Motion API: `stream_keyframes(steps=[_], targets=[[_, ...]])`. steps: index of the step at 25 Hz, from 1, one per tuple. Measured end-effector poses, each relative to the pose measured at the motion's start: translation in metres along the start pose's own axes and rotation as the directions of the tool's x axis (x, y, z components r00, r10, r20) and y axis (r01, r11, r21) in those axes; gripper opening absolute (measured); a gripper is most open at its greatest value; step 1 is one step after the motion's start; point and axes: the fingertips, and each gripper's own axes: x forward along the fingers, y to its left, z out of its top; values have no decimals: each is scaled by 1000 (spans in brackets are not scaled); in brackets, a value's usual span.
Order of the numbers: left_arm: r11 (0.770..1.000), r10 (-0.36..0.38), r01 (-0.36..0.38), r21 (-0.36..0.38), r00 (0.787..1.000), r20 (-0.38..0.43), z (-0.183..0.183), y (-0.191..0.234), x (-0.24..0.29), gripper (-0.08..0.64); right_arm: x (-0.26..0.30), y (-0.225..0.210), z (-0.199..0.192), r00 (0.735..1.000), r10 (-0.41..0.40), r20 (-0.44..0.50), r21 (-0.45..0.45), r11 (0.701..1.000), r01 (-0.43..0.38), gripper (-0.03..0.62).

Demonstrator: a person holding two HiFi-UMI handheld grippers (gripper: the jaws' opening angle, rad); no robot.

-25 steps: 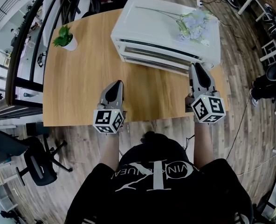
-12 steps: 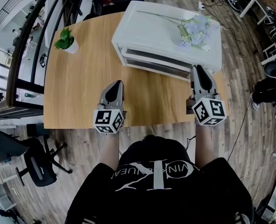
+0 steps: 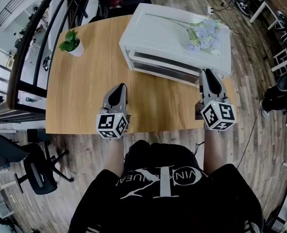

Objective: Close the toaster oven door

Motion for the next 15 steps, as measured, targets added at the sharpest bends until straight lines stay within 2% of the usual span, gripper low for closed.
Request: stream_keyframes(steps=[9, 15], targets=[[1000, -1, 1, 2, 1000, 16, 13, 13, -16, 11, -11, 14, 7, 1000, -12, 12, 27, 1000, 12, 79], [999, -39, 39, 11, 999, 4, 16, 11, -28, 11, -33, 30, 8, 1000, -16, 11, 28, 999, 15, 51]])
